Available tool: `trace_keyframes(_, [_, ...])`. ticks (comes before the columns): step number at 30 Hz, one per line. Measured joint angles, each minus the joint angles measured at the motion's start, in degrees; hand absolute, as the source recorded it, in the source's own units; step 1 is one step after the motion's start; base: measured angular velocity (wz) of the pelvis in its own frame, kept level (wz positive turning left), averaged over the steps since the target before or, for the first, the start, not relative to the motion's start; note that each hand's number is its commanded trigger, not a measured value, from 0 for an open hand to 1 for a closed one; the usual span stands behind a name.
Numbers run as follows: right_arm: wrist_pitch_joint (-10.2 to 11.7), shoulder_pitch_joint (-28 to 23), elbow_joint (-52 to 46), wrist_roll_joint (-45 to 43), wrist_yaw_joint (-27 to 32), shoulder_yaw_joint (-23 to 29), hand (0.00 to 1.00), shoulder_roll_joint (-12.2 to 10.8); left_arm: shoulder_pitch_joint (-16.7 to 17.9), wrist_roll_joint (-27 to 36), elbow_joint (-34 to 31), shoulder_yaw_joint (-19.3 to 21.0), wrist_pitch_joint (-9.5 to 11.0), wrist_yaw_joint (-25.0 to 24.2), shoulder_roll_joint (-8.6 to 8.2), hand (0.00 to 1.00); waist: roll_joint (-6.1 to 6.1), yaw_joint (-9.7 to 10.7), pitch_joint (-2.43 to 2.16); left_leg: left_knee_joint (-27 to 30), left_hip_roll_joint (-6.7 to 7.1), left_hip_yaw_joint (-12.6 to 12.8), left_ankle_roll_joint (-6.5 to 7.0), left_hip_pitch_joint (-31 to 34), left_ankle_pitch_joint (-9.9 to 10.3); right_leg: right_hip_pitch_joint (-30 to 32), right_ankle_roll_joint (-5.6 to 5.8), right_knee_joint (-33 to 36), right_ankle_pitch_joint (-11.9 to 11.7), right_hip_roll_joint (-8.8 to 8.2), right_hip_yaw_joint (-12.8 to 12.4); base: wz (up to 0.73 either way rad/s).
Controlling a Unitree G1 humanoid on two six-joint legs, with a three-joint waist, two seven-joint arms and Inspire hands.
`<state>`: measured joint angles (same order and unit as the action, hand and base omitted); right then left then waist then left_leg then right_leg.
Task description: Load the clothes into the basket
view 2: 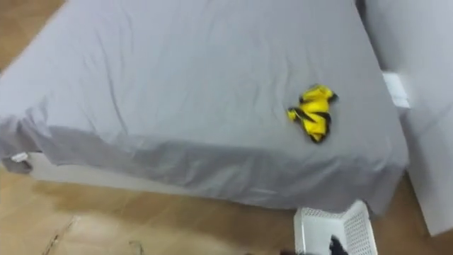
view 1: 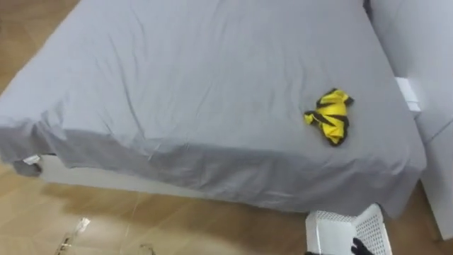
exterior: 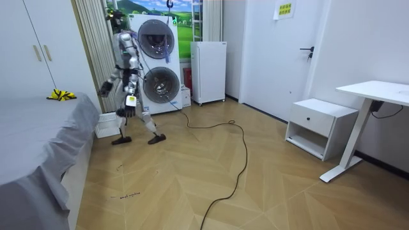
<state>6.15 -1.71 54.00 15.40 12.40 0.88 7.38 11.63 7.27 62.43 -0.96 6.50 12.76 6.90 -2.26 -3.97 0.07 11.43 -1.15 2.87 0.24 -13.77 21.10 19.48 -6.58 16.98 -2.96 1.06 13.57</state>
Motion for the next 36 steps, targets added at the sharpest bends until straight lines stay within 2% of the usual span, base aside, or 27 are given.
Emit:
trace_keyframes(1, [0.66,1.29,-1.58,-0.45,0.76,0.1,0.0,0.25,1.47,-0.2,0.24,0.07,0.0,-0.01,0.16,0.0,-1.96,-0.21,0.14,0.4,-1.8,0.3,-1.56,-0.88,0.32,-0.33,-0.27,2.59,1.56,1.4,0.86,-0.16])
trace_keyframes(2, [0.7,2.0,-2.24,-0.94,0.98,0.27,0.0,0.24,1.8,-0.49,0.46,0.32,-0.01,-0.08,0.28,0.0,-2.5,-0.31,0.23,0.85,-2.29,0.48,-2.8,-1.24,0.0,-0.28,-0.47,4.04,2.46,1.62,0.78,-0.1])
trace_keyframes(3, [0.69,2.83,-3.62,-2.18,1.3,0.51,0.0,0.26,1.97,-0.65,0.47,0.85,0.1,-0.08,0.46,0.0,-2.53,-0.53,0.47,2.48,-2.53,0.75,-5.31,-1.14,-0.97,-0.26,-0.7,6.39,4.3,1.46,-0.53,0.23])
trace_keyframes(4, [0.4,3.0,-4.78,-2.47,1.25,0.71,0.0,0.3,1.95,-0.65,-0.22,0.84,0.32,-0.07,0.82,0.0,-2.19,-0.32,0.7,0.98,-3.58,1.29,-5.56,-0.39,-1.09,-0.29,-0.51,8.54,5.69,1.22,-1.76,0.46])
trace_keyframes(5, [0.11,2.39,-6.11,-2.45,1.18,1.05,0.0,0.29,1.86,-0.66,-0.99,0.84,0.52,-0.03,1.03,0.0,-2.35,-0.02,0.63,0.42,-3.92,2.19,-5.24,0.15,-1.01,-0.33,-0.09,9.9,6.5,1.14,-1.61,0.6])
trace_keyframes(6, [-0.22,1.69,-7.59,-2.38,0.93,0.91,0.0,0.02,1.81,-0.66,-2.06,1.03,1.07,0.13,1.55,0.0,-1.68,-0.2,0.45,2.7,-4.15,3.92,-4.95,0.15,-1.5,-0.61,0.04,12.19,8.91,0.91,0.34,0.38])
trace_keyframes(7, [-0.26,1.68,-8.07,-2.2,0.68,0.69,0.0,-0.12,1.74,-0.67,-2.32,1.34,1.15,0.17,1.77,0.0,-1.12,-0.6,0.46,4.41,-4.2,4.6,-4.96,0.24,-1.57,-0.95,-0.05,12.49,10.06,0.84,1.48,-0.15])
trace_keyframes(8, [-0.37,2.06,-8.63,-1.84,0.5,-0.02,0.0,-0.2,2.49,-0.55,-2.24,1.68,1.01,0.31,1.95,0.0,-0.84,-1.84,0.49,9.24,-4.54,5.29,-4.97,1.0,-1.57,-3.19,-1.01,10.17,11.66,1.13,4.18,-0.74])
trace_keyframes(9, [-0.65,2.61,-9.95,-2.02,0.57,-0.33,0.0,-0.19,3.57,-0.58,-2.23,1.92,0.66,0.3,1.63,0.0,-0.91,-2.07,0.41,16.44,-5.98,4.98,-5.3,3.23,-1.97,-5.61,-2.03,7.68,12.17,1.62,6.34,-1.01])
trace_keyframes(10, [-0.66,2.51,-10.58,-2.4,0.73,-0.35,0.0,-0.17,4.42,-0.46,-2.23,2.04,-0.13,0.27,1.53,0.0,-1.04,-1.86,0.43,22.84,-6.69,4.99,-5.49,5.4,-4.29,-7.87,-2.64,5.2,12.42,2.37,7.44,-0.75])
trace_keyframes(11, [-0.7,2.39,-10.61,-2.55,0.92,-0.39,0.0,-0.12,5.11,-0.43,-2.16,2.11,-0.46,0.26,1.52,0.0,-0.97,-1.6,0.39,25.49,-6.95,5.0,-5.23,6.17,-5.98,-9.1,-2.74,4.06,12.51,2.63,7.44,-0.32])
trace_keyframes(12, [-0.75,2.23,-10.59,-3.06,1.48,-0.69,0.0,0.02,5.83,-0.64,-2.15,2.12,-1.17,0.25,1.53,0.0,-0.58,-0.41,0.25,28.06,-7.13,5.0,-5.12,7.35,-7.22,-11.06,-2.65,2.49,12.81,2.77,6.81,-0.03])
trace_keyframes(13, [-0.76,2.23,-10.59,-3.61,1.81,-0.68,0.0,0.07,5.84,-0.75,-2.15,2.1,-1.43,0.25,1.51,0.0,-0.38,0.19,0.25,28.43,-7.1,5.05,-4.95,8.15,-6.83,-11.67,-2.61,2.16,12.99,2.75,6.25,-0.04])
trace_keyframes(16, [-0.83,2.28,-11.81,-4.87,3.76,-1.03,0.0,0.41,6.25,-1.21,-2.24,1.98,-2.64,0.21,1.55,0.0,0.14,0.41,0.29,28.26,-7.0,6.43,-3.71,15.5,-1.99,-13.63,-2.48,1.53,13.94,2.73,2.74,-0.43])
trace_keyframes(17, [-0.85,2.27,-11.99,-5.11,3.99,-1.11,0.0,0.38,6.33,-1.22,-2.18,2.04,-2.91,0.23,1.58,0.0,0.2,0.36,0.28,27.34,-6.89,6.35,-3.6,16.74,-1.63,-13.77,-2.43,1.61,14.12,2.63,2.15,-0.46])
trace_keyframes(18, [-0.85,2.31,-12.51,-6.37,4.3,-1.06,0.0,0.37,6.65,-1.42,-2.09,2.03,-3.34,0.24,1.56,0.0,0.86,0.43,0.58,24.32,-6.23,5.91,-3.38,19.08,-1.5,-13.75,-2.17,1.7,14.58,2.16,1.22,-0.44])
trace_keyframes(20, [-0.85,2.83,-12.7,-7.54,5.68,-0.75,0.0,0.58,7.21,-2.73,-1.84,1.99,-4.07,0.23,1.31,0.0,0.79,0.21,0.44,17.0,-5.02,5.67,-3.65,21.9,-2.48,-13.72,-1.5,1.71,14.81,1.56,-0.68,-0.47])
trace_keyframes(21, [-0.87,3.11,-12.76,-8.34,6.69,-0.85,0.0,0.71,7.72,-3.2,-1.87,2.05,-4.27,0.21,1.23,0.0,0.64,-0.39,0.3,12.8,-4.4,5.49,-2.54,23.16,-6.72,-13.48,-1.05,1.86,14.91,1.43,-2.13,-0.57])
trace_keyframes(22, [-0.87,3.15,-12.83,-9.24,7.65,-1.24,0.0,0.74,8.23,-3.25,-1.79,2.04,-4.57,0.2,1.21,0.0,0.57,-0.88,-0.39,10.72,-3.45,4.54,-1.66,22.66,-9.31,-13.48,-0.43,1.58,14.84,1.04,-3.48,-0.51])
trace_keyframes(26, [-0.25,3.53,-14.17,-10.16,9.41,-1.38,0.0,1.61,7.81,-3.6,-1.8,1.9,-5.06,-0.42,1.19,0.0,0.98,-0.68,-0.17,5.92,-1.22,4.66,-0.91,20.35,-11.06,-13.69,0.52,-0.06,14.45,-0.14,-3.94,-0.05])
trace_keyframes(27, [0.41,3.81,-14.18,-10.12,10.38,-1.39,0.0,1.74,7.83,-3.58,-2.13,1.75,-5.21,-0.78,1.2,0.0,1.27,-0.67,-0.03,5.1,-1.04,4.64,-0.84,20.28,-11.26,-13.52,0.68,-0.37,14.5,-0.32,-3.9,0.05])
trace_keyframes(31, [0.53,5.81,-13.68,-10.12,13.16,-1.37,0.0,2.1,6.59,-3.34,-2.33,1.27,-6.74,-1.13,1.45,0.0,1.93,-0.33,0.51,4.27,-0.87,4.13,-0.83,21.17,-11.31,-13.39,0.89,-1.61,14.62,-0.41,-3.41,0.08])
trace_keyframes(33, [0.53,8.15,-11.29,-9.65,13.31,-1.6,0.0,2.72,4.98,-3.16,-1.51,0.43,-6.93,-1.15,1.94,0.0,1.96,-0.25,0.64,4.25,-0.39,3.0,-0.83,21.95,-11.39,-13.38,0.94,-2.32,14.58,-0.52,-2.26,0.25])
trace_keyframes(36, [0.45,11.94,-9.15,-8.83,13.72,-2.64,0.0,4.31,2.33,-3.13,-0.77,-1.45,-7.3,-1.15,2.18,0.0,1.91,-0.89,0.59,4.38,-0.28,2.7,-0.79,24.33,-11.53,-11.16,0.95,-2.19,14.55,-0.61,-1.87,0.11])
